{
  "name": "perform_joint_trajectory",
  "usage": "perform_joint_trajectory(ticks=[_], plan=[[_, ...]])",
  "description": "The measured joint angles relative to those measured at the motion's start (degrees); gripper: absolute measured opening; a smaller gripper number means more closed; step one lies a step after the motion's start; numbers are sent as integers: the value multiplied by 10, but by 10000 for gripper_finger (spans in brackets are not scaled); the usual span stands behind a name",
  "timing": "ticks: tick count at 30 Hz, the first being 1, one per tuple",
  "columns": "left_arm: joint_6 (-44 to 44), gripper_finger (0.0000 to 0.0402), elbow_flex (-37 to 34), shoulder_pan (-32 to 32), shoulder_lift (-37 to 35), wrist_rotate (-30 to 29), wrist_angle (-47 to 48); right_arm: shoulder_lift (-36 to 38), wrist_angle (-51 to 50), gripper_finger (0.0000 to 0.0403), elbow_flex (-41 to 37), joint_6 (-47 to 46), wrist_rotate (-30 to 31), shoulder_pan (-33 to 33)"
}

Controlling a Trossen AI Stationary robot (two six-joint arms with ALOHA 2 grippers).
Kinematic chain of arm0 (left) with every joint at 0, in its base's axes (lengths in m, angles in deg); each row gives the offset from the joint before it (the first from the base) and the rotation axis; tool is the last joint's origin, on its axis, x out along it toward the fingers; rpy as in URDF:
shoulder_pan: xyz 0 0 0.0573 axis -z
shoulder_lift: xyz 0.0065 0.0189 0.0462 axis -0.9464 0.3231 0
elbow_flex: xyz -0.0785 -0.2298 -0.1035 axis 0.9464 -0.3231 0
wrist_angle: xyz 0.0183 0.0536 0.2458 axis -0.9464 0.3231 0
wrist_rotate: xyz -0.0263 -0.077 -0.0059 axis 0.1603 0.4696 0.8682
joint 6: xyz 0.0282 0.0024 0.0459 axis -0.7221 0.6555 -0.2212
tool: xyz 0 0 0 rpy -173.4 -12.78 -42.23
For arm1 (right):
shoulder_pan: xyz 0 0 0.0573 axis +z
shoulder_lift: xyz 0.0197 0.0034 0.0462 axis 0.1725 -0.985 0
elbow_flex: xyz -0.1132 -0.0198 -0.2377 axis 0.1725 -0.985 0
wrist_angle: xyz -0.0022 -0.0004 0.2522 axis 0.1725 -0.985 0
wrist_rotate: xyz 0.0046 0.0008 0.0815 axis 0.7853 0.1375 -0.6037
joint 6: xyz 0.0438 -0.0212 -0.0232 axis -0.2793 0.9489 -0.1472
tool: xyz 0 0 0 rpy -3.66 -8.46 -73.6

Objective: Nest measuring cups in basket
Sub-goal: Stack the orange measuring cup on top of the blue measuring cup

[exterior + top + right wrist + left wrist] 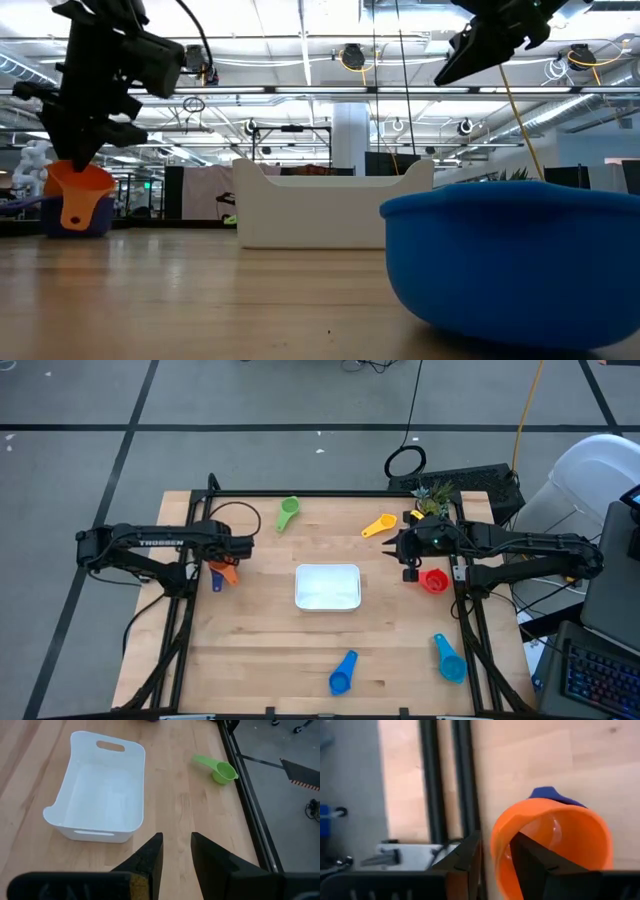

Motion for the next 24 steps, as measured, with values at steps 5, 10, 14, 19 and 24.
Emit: perform_joint_trajectory(ticks=[5,10,14,19,24], plan=[[-18,108,1,-2,0,-42,10,0,1,96,0,0,0,0],[-41,108,-9,-10,0,-45,9,0,1,96,0,0,0,0],[-64,108,-18,-14,0,-38,-18,0,6,96,0,-1,0,0],[-105,108,-42,-22,0,-9,-103,0,6,96,0,-5,0,0],[-120,108,-106,-31,0,53,-181,0,6,96,0,-10,0,0]])
